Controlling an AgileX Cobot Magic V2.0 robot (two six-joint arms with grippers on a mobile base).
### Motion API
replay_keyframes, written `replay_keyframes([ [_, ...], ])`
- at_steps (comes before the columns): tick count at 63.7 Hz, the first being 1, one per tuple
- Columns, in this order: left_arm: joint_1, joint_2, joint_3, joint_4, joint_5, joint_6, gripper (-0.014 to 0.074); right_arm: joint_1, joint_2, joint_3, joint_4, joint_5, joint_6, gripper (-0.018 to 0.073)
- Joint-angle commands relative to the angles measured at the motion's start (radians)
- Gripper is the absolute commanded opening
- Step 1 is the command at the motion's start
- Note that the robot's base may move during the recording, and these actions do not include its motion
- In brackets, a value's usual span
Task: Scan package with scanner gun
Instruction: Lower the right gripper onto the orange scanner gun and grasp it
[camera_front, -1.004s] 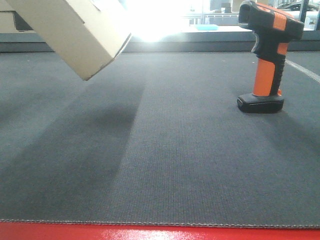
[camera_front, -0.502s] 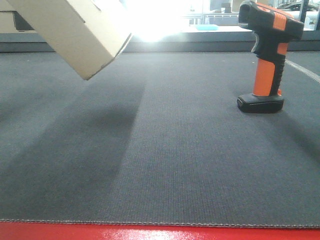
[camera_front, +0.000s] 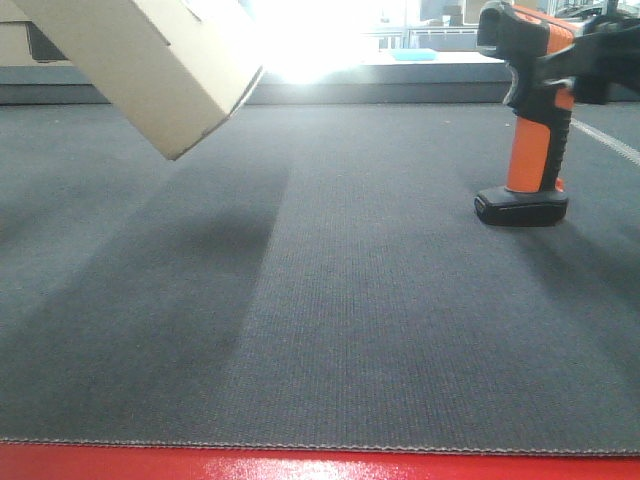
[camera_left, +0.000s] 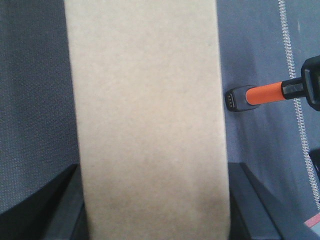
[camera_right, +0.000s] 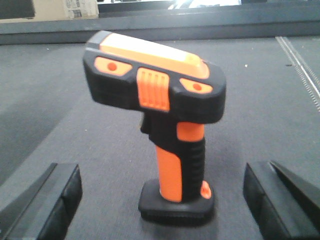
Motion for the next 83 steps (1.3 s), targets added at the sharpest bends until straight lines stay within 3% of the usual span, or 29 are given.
replay_keyframes([
  [1, 0.000, -0.008, -0.009, -0.026, -0.006, 0.001, -0.0111, 0.002, 0.054, -0.043, 0.014, -0.033, 0.001, 0.0559],
  [16, 0.000, -0.008, -0.009, -0.026, -0.006, 0.001, -0.0111, 0.002, 0.169, -0.138, 0.034, -0.033, 0.001, 0.0559],
  [28, 0.000, -0.008, -0.009, -0.024, -0.006, 0.001, -0.0111, 0.002, 0.229, -0.154, 0.117, -0.072, 0.001, 0.0559],
  [65, 0.000, -0.008, -0.009, 0.024, -0.006, 0.001, -0.0111, 0.030, 0.357, -0.232, 0.117, -0.122, 0.001, 0.0559],
  [83, 0.000, -0.008, -0.009, 0.025, -0.006, 0.001, -0.0111, 0.030, 0.379, -0.232, 0.128, -0.229, 0.001, 0.0559],
])
